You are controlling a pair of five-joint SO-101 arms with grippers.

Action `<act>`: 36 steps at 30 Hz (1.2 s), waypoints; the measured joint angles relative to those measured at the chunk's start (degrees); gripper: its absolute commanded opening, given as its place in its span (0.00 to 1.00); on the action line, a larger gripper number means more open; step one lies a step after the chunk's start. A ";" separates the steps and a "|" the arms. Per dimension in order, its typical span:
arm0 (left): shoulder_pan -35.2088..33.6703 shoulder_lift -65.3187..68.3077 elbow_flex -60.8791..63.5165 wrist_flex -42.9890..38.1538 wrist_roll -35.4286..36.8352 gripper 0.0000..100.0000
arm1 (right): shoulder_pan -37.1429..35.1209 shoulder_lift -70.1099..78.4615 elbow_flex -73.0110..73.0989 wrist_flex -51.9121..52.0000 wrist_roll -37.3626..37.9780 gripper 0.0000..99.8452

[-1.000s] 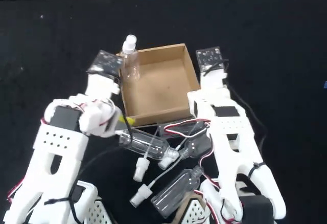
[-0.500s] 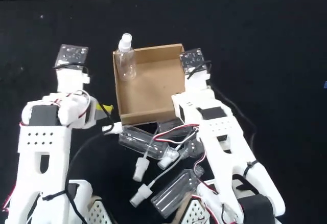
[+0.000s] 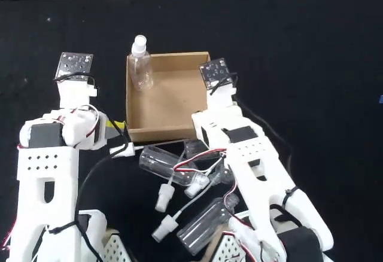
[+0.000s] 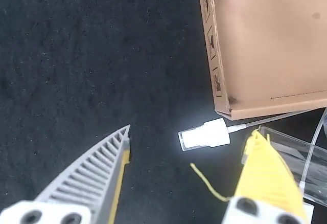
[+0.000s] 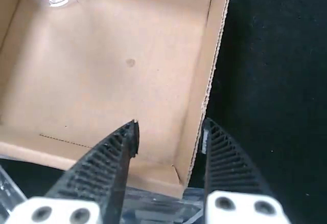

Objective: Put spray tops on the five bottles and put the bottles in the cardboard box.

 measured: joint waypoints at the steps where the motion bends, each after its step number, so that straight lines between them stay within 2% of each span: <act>1: 0.00 0.00 0.00 0.00 0.00 0.33 | 0.00 0.00 0.00 -0.09 0.00 0.18; 16: 0.00 0.00 0.00 0.00 0.00 0.33 | -2.90 0.00 0.44 -0.62 -0.09 0.18; 24: 0.00 0.00 0.00 0.00 0.00 0.33 | -1.85 -0.70 0.53 -0.53 -0.09 0.18; 31: 0.00 0.00 0.00 0.00 -0.18 0.33 | 0.18 -13.63 -3.43 12.22 -0.09 0.18; 34: 0.88 0.00 0.00 0.26 -4.48 0.33 | 3.96 -18.73 -5.45 18.02 0.35 0.18; 36: 3.96 0.00 -0.97 3.25 -9.85 0.33 | 8.09 -20.75 -7.65 22.07 2.46 0.18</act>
